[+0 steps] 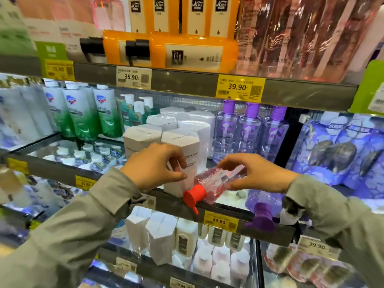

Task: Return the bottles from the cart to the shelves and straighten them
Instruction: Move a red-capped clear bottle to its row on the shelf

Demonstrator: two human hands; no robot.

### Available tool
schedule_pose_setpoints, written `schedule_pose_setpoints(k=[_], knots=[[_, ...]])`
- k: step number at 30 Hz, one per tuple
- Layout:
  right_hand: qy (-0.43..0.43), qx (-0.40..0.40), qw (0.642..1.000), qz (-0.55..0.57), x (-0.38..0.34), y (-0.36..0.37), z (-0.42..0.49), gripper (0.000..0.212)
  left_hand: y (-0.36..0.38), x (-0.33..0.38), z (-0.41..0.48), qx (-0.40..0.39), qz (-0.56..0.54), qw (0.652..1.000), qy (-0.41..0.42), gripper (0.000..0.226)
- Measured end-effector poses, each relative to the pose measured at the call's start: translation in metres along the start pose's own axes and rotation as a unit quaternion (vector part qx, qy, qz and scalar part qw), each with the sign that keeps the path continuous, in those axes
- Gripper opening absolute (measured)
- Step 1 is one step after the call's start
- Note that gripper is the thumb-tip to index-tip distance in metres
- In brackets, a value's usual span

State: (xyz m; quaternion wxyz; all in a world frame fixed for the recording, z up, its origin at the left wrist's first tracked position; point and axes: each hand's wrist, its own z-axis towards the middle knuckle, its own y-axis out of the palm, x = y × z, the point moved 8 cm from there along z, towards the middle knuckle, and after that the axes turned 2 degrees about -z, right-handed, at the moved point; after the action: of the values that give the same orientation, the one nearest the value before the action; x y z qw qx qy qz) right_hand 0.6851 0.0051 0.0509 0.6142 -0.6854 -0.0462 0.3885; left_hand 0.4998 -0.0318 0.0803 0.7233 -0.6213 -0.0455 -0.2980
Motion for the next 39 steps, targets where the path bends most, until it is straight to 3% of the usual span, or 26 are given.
schedule_pose_setpoints(k=[6, 12, 17, 26, 30, 39], knots=[[-0.067, -0.063, 0.982, -0.167, 0.016, 0.028, 0.032, 0.074, 0.006, -0.002, 0.011, -0.004, 0.027, 0.999, -0.037, 0.015], [-0.099, -0.095, 0.965, -0.223, 0.032, 0.044, 0.052, 0.081, 0.022, -0.003, 0.022, -0.007, 0.04, 0.996, -0.073, 0.016], [-0.143, -0.058, 0.926, -0.344, 0.028, 0.049, 0.056, 0.084, 0.024, -0.001, 0.025, -0.003, 0.044, 0.995, -0.087, 0.015], [-0.145, -0.005, 0.967, -0.208, 0.031, 0.034, 0.039, 0.072, 0.002, -0.002, 0.015, 0.037, 0.05, 0.993, -0.096, 0.01], [-0.125, 0.021, 0.989, -0.072, 0.032, 0.017, 0.039, 0.073, -0.006, -0.011, 0.01, 0.035, 0.064, 0.993, -0.096, 0.006], [-0.072, 0.142, 0.976, 0.15, 0.016, -0.001, 0.012, 0.07, 0.003, 0.005, 0.026, -0.059, 0.114, 0.991, -0.025, 0.027]])
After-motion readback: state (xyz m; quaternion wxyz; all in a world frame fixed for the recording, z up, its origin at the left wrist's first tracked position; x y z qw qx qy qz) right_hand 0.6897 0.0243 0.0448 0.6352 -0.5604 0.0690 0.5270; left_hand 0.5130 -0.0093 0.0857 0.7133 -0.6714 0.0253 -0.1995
